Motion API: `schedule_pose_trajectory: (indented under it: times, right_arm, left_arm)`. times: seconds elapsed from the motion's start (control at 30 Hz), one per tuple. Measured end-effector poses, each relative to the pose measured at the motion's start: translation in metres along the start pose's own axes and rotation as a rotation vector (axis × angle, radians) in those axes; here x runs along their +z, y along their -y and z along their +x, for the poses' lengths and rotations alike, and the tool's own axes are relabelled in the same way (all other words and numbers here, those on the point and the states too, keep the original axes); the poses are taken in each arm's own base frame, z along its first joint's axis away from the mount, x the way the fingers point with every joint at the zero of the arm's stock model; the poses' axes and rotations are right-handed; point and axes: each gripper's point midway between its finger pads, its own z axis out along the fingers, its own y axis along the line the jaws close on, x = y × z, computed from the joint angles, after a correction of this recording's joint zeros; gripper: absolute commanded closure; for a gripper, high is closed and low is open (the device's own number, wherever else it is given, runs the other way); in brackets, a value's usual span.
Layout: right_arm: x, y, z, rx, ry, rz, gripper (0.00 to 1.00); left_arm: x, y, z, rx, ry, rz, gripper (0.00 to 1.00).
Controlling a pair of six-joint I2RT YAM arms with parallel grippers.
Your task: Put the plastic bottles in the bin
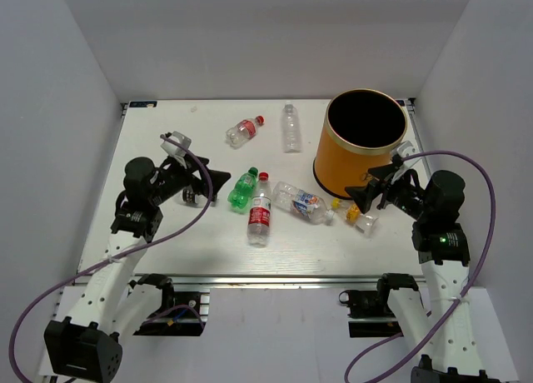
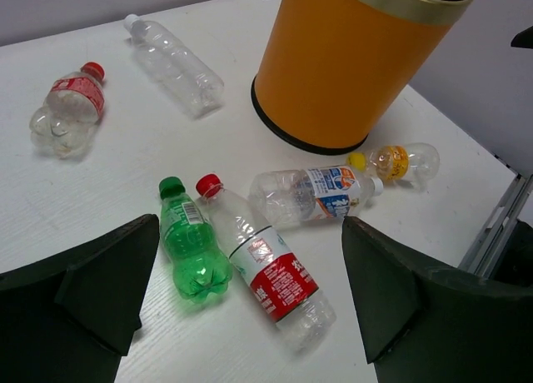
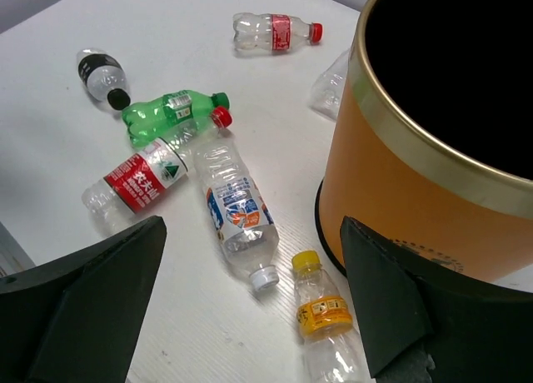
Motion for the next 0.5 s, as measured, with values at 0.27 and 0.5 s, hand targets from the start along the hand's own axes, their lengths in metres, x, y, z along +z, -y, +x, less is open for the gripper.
schedule_pose_trajectory:
  times: [0.27,0.5]
  right_arm:
    - [-0.001,-0.004,0.011,-0.121,-0.019,-0.04,0.77]
    - [0.014,-0.01,0.041,-0.106,-0.137,-0.11,0.49]
  left_arm:
    - [0.017,-0.019,0.025,-0.067,-0.093,-0.04,0.14]
    - [0.051,-0.039,0.034,-0.103,-0.206,-0.085,0.64]
